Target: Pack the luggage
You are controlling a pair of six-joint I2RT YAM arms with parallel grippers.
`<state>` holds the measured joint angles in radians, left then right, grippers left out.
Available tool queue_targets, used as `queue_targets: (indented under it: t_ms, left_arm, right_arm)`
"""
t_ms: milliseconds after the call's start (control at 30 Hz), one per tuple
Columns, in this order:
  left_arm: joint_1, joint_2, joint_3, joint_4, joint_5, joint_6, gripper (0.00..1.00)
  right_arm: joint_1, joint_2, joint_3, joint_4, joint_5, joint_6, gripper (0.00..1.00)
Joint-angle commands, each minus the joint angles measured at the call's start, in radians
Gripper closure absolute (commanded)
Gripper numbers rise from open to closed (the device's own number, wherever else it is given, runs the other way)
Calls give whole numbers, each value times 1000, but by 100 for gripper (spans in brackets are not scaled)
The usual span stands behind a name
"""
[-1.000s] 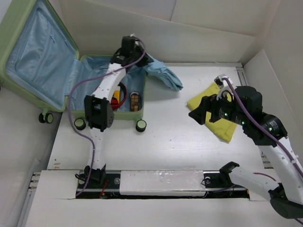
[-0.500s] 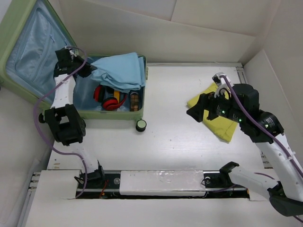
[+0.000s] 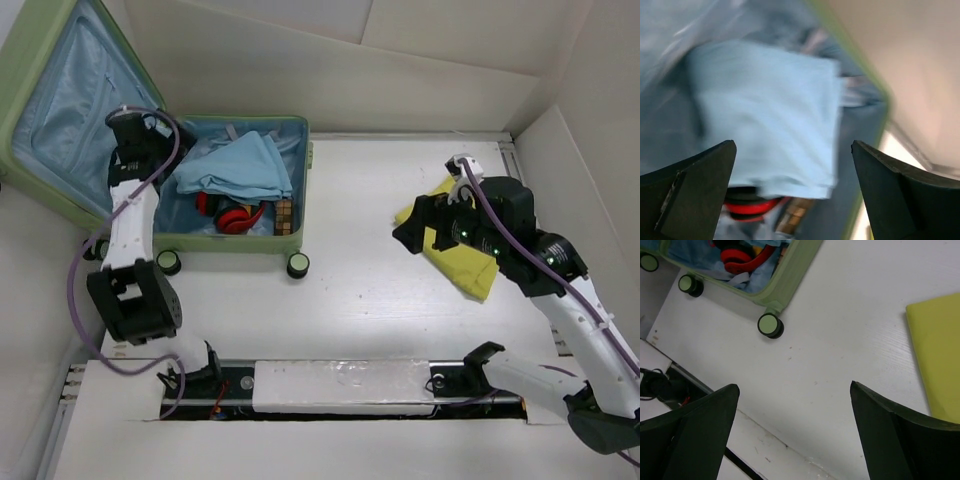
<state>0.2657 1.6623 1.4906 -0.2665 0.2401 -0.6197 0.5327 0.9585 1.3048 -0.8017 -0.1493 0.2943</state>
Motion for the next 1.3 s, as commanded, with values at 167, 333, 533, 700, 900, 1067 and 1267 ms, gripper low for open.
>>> queue_targets:
  t_ms: [167, 333, 533, 700, 900, 1067, 1267]
  left_arm:
    - [-645, -169, 112, 46, -268, 100, 0]
    - [-972, 45, 100, 90, -351, 14, 11]
    - [-1195, 534, 521, -34, -317, -46, 14]
    - [-1224, 680, 611, -36, -295, -184, 15]
    - [-1224, 680, 421, 128, -267, -340, 23]
    - [-1201, 781, 520, 102, -237, -394, 86]
    - [-1077, 639, 256, 171, -283, -385, 100]
  right_arm:
    - [1, 20, 163, -97, 230, 8, 7]
    - [-20, 20, 358, -188, 385, 29, 41]
    - [-30, -12, 381, -235, 409, 75, 52]
    - [-30, -72, 308, -244, 317, 85, 37]
    - [-30, -116, 258, -278, 297, 94, 30]
    - [-30, -126, 237, -287, 274, 103, 30]
    - [-30, -126, 182, -246, 225, 103, 30]
